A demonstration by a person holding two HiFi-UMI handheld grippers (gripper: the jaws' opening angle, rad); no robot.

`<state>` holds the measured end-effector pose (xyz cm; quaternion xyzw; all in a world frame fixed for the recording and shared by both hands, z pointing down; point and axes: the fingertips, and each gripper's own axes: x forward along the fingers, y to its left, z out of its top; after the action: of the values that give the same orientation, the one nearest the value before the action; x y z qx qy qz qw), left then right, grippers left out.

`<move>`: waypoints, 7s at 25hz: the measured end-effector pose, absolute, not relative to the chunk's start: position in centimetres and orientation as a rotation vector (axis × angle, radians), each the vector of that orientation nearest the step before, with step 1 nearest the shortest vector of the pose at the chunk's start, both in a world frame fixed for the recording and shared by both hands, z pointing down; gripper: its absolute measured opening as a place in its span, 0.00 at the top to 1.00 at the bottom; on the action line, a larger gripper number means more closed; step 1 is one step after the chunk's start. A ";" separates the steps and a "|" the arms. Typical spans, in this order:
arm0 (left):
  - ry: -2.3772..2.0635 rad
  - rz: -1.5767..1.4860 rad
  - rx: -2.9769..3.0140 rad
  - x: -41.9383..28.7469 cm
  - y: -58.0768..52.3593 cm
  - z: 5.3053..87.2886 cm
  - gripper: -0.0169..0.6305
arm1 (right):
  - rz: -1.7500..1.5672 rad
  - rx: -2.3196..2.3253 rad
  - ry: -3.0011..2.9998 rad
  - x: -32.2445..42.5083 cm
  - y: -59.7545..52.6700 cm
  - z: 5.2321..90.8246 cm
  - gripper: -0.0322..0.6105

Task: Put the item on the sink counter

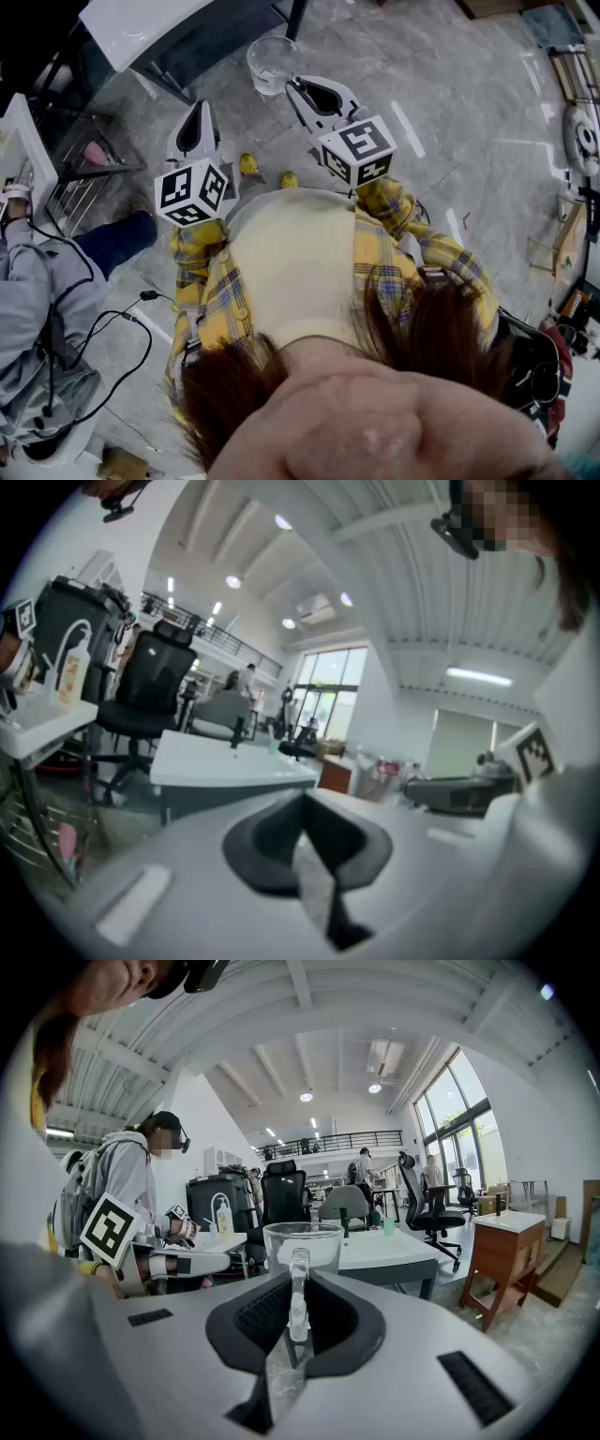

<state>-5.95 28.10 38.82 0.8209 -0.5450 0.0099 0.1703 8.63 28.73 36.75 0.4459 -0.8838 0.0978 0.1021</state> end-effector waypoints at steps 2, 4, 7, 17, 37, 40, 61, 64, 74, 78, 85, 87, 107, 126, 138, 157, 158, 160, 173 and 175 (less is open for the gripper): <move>-1.541 0.037 2.341 -5.8 27.9 38.8 0.97 | 0.294 1.323 -2.609 8.7 28.5 36.9 0.89; -1.537 0.044 2.344 -5.8 27.6 38.9 0.97 | 0.306 1.327 -2.608 8.7 28.2 37.1 0.89; -1.540 0.056 2.341 -6.0 27.0 39.1 0.97 | 0.334 1.332 -2.611 8.6 27.7 37.5 0.89; -1.533 0.065 2.337 -7.0 25.2 39.0 0.96 | 0.348 1.324 -2.609 7.7 25.6 37.6 0.89; -1.539 0.072 2.314 -12.8 18.5 39.7 0.97 | 0.350 1.326 -2.587 2.4 18.6 37.9 0.89; -1.524 0.068 2.316 -14.0 17.1 39.9 0.97 | 0.353 1.337 -2.573 1.1 17.3 38.1 0.89; -1.555 0.030 2.268 -16.4 10.7 40.6 0.97 | 0.287 1.348 -2.578 -0.6 8.2 37.1 0.89; -1.579 0.036 2.263 -16.3 8.7 40.7 0.97 | 0.285 1.328 -2.590 -0.4 5.9 37.5 0.89; -1.644 0.044 2.221 -13.6 -0.7 40.2 0.97 | 0.276 1.196 -2.642 0.9 -3.2 37.8 0.89; -1.676 0.045 2.206 -12.2 -4.6 39.9 0.97 | 0.277 1.143 -2.667 1.8 -7.2 37.8 0.89; -1.738 0.013 2.159 -10.3 -9.7 40.6 0.97 | 0.257 1.061 -2.697 3.2 -12.8 38.8 0.89; -1.747 0.011 2.157 -9.7 -11.0 40.9 0.97 | 0.248 1.042 -2.701 3.7 -14.2 39.2 0.89; -1.722 0.103 2.149 -8.6 -17.8 42.4 0.97 | 0.237 1.144 -2.656 5.1 -24.2 41.2 0.89; -1.694 0.099 2.108 -13.2 -25.1 44.8 0.97 | 0.290 1.156 -2.574 0.7 -34.4 45.2 0.89; -1.687 0.095 2.058 -15.1 -27.1 46.8 0.97 | 0.287 1.170 -2.551 -1.1 -38.1 47.5 0.89; -1.723 0.108 2.032 -16.1 -27.6 47.5 0.97 | 0.222 1.183 -2.586 -2.3 -40.4 49.2 0.89; -1.725 0.109 2.032 -16.0 -27.5 47.4 0.97 | 0.219 1.179 -2.590 -2.3 -40.5 49.3 0.89; -1.724 0.112 2.035 -15.9 -27.4 47.4 0.97 | 0.213 1.172 -2.597 -2.3 -40.6 49.4 0.89; -1.707 0.098 2.049 -15.5 -26.4 47.0 0.97 | 0.197 1.166 -2.589 -2.6 -40.8 49.8 0.89; -1.705 0.090 2.051 -15.5 -26.3 47.0 0.97 | 0.193 1.165 -2.580 -2.6 -40.7 49.9 0.89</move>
<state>-15.49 -26.30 46.97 0.7470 -0.6212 0.0329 0.2344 -2.58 -40.69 49.93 0.4058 -0.8988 0.0672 0.1514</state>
